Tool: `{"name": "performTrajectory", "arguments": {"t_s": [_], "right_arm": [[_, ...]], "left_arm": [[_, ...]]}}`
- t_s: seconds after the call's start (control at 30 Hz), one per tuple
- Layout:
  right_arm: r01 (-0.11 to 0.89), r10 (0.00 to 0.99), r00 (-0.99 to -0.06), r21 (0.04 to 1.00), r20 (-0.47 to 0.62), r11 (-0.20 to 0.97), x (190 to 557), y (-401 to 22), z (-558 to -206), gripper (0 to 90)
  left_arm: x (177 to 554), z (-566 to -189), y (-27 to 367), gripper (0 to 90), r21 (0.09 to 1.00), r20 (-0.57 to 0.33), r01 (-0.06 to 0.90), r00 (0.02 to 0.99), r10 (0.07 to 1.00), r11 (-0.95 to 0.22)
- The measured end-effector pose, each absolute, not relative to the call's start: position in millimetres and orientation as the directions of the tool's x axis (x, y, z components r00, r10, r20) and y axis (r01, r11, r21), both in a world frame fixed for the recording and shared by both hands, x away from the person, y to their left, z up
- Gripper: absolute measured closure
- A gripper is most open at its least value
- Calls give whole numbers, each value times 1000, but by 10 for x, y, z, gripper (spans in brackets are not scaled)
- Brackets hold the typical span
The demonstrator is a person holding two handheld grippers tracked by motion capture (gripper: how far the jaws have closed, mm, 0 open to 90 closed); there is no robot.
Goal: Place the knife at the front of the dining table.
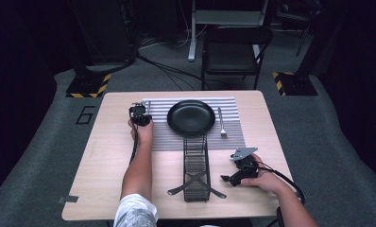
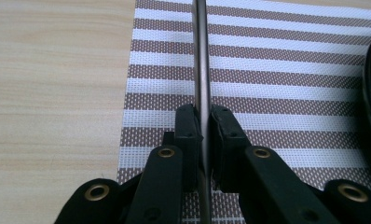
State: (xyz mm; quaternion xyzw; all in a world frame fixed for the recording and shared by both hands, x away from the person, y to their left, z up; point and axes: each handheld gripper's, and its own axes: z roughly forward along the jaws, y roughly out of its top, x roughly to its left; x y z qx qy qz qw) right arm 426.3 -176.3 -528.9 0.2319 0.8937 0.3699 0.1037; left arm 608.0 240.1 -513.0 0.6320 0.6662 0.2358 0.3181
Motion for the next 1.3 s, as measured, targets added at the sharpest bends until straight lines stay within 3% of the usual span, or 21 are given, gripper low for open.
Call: {"name": "performTrajectory", "arguments": {"t_s": [0.57,0.87,1.3], "right_arm": [[342,494,-870,708,-11,618,4261,-1762,-5288,0],[338,491,-871,709,-14,619,4263,-1763,-5289,0],[340,491,-871,709,-11,618,4262,-1762,-5289,0]], "left_arm": [[6085,-5156,2362,801,716,-123,694,20,992,75],[6074,-5158,2270,752,721,-96,693,69,993,22],[6075,-5155,2296,696,718,-129,696,91,987,30]]}}
